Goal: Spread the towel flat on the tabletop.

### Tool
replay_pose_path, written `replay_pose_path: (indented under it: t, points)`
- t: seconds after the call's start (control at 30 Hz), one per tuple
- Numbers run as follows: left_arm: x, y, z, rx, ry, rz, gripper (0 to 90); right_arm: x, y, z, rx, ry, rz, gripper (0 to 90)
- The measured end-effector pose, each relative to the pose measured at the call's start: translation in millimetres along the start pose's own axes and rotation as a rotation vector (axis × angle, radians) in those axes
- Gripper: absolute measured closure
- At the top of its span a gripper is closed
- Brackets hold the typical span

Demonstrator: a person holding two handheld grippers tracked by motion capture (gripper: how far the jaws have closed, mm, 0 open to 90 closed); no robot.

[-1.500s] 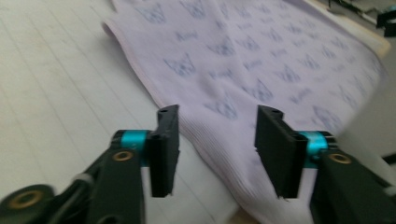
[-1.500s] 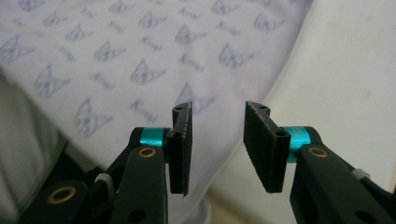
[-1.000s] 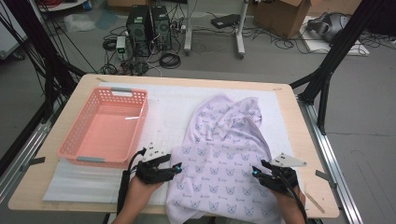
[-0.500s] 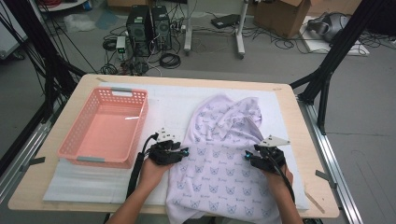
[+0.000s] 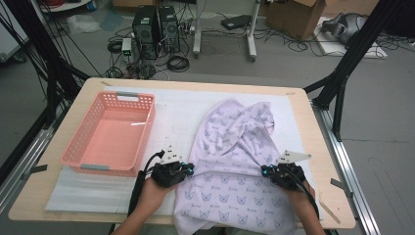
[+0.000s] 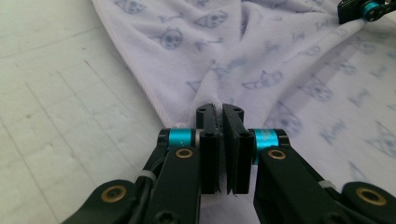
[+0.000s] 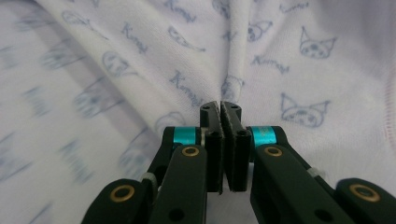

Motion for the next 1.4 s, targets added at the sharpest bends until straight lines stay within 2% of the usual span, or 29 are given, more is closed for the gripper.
replay_pose_path:
  t: [0.1,0.17,0.27,0.33,0.4,0.5,0.6,0.73,0.83,0.9,0.93,1.07,1.13,1.17,1.2,1.23,1.3,1.33,1.4]
  points:
    - [9.5,-7.4,3.3,-0.011,0.001,0.041,84.6,18.5,13.9,10.1,0.011,0.005,-0.033,87.9]
    - [11.2,-10.5,2.4,0.002,-0.009,0.065,81.5,26.5,21.5,18.9,0.007,0.02,-0.059,87.9]
    - [7.3,-6.9,-5.0,0.025,-0.007,0.076,57.1,34.1,26.5,24.0,0.005,0.01,-0.086,84.5]
    - [1.1,-0.9,-14.4,0.028,-0.012,0.059,47.3,37.6,23.4,19.4,-0.002,-0.025,-0.063,70.7]
    - [-6.4,6.3,-25.1,0.032,-0.015,0.047,43.1,40.8,17.1,12.3,-0.023,-0.082,-0.026,60.1]
    - [-19.6,18.5,-40.8,0.012,-0.025,0.003,41.3,44.2,6.7,5.3,-0.044,-0.13,0.037,58.2]
    - [-33.9,33.3,-56.3,0.037,-0.022,-0.032,40.7,44.5,-0.1,1.7,-0.058,-0.153,0.054,57.0]
    - [-55.6,54.3,-74.3,0.037,-0.007,-0.096,42.0,44.4,-3.0,0.9,-0.058,-0.161,0.055,57.2]
    - [-73.0,68.0,-81.0,0.09,0.009,-0.122,42.6,43.4,-5.7,2.0,-0.057,-0.156,0.057,57.2]
    - [-82.4,73.3,-81.4,0.073,0.011,-0.149,43.2,41.7,-10.5,2.2,-0.063,-0.156,0.067,55.9]
    - [-86.7,75.5,-80.1,0.081,0.007,-0.162,44.1,40.4,-14.2,2.3,-0.07,-0.153,0.079,54.2]
    - [-98.4,85.5,-66.2,0.086,0.074,-0.191,44.4,31.5,-34.3,-1.4,-0.116,-0.151,0.134,48.3]
    - [-98.5,85.2,-66.4,0.075,0.071,-0.199,46.0,24.2,-44.2,-4.8,-0.139,-0.145,0.155,46.4]
    - [-98.8,84.4,-66.0,0.051,0.076,-0.211,46.2,19.8,-48.4,-6.8,-0.152,-0.136,0.167,45.1]
    - [-98.3,84.1,-65.4,0.007,0.087,-0.223,49.9,14.8,-53.0,-9.1,-0.15,-0.128,0.18,44.7]
    - [-97.4,83.4,-65.3,0.003,0.09,-0.209,54.1,9.0,-57.2,-11.1,-0.154,-0.115,0.194,44.3]
    - [-94.3,81.9,-64.8,0.023,0.101,-0.18,79.1,-2.3,-64.9,-14.7,-0.16,-0.098,0.227,44.9]
    - [-92.7,80.6,-64.1,0.023,0.109,-0.174,85.9,-7.4,-67.5,-15.4,-0.162,-0.087,0.242,45.7]
    - [-87.0,79.3,-61.8,0.031,0.114,-0.176,86.7,-16.8,-71.4,-14.5,-0.173,-0.059,0.254,48.1]
Point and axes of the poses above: each handheld gripper's, and its own axes: x roughly backward along the jaws, z roughly out of its underside, y roughly to its left, the point moved 7 cm from there along -x, roughly forward along the jaws
